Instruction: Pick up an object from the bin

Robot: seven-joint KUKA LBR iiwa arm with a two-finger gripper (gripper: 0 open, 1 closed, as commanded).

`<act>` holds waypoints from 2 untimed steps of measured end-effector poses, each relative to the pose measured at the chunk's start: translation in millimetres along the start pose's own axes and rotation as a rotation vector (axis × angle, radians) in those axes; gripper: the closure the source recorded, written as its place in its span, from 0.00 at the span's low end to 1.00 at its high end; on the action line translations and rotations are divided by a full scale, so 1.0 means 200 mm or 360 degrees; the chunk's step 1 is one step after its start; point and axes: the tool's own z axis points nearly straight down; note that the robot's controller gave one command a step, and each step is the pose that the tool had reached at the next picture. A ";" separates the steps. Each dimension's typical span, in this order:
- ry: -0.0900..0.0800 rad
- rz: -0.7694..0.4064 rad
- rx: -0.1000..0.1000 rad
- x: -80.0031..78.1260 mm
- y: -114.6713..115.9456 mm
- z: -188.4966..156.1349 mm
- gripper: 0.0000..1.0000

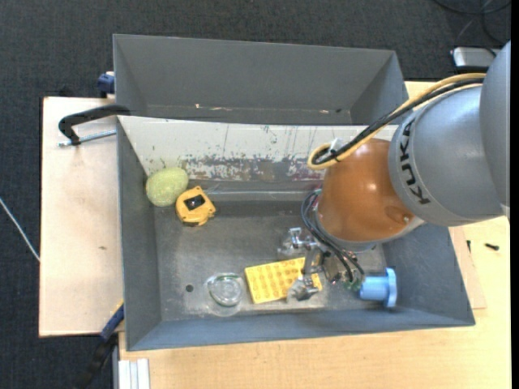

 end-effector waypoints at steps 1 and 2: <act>0.0002 0.0001 0.0002 0.00 0.00 -0.11 1.00; -0.0009 0.0002 0.0003 -0.01 0.00 -0.21 1.00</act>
Offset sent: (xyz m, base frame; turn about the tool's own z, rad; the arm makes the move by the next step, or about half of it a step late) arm 0.0000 0.0000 0.0313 0.0000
